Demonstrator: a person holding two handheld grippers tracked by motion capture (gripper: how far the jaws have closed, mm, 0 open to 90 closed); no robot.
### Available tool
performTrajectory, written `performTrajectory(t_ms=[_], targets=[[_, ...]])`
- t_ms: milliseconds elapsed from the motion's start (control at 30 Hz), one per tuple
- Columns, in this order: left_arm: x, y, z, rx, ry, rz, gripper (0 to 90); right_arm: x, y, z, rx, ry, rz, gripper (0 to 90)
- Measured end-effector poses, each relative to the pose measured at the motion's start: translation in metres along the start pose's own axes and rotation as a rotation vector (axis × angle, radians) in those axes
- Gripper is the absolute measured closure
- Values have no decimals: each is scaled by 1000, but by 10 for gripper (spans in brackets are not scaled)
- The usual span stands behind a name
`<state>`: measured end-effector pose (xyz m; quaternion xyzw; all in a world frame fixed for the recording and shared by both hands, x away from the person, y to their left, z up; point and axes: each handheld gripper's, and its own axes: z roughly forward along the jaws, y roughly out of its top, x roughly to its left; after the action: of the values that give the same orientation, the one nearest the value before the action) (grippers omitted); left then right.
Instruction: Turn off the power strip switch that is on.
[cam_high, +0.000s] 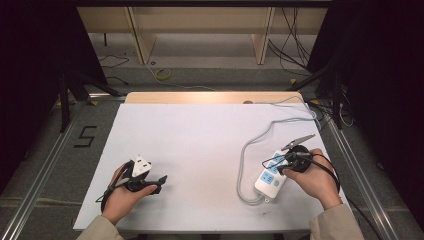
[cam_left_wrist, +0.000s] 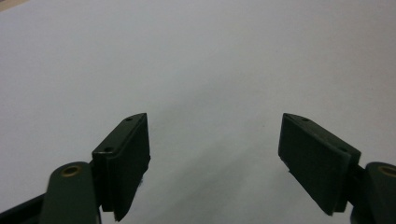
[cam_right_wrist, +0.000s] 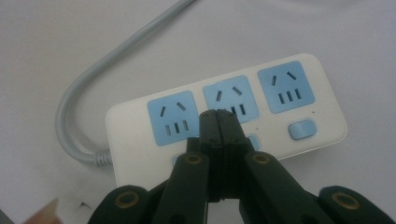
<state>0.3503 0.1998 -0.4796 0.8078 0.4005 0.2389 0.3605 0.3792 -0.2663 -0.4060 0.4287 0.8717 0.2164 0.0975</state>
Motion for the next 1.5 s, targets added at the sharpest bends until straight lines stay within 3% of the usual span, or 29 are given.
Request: performTrajectory(t_ms=[1500], targets=[[-1,0,1,7,-3,2,250,7,-1,12,114,34,-22,900]])
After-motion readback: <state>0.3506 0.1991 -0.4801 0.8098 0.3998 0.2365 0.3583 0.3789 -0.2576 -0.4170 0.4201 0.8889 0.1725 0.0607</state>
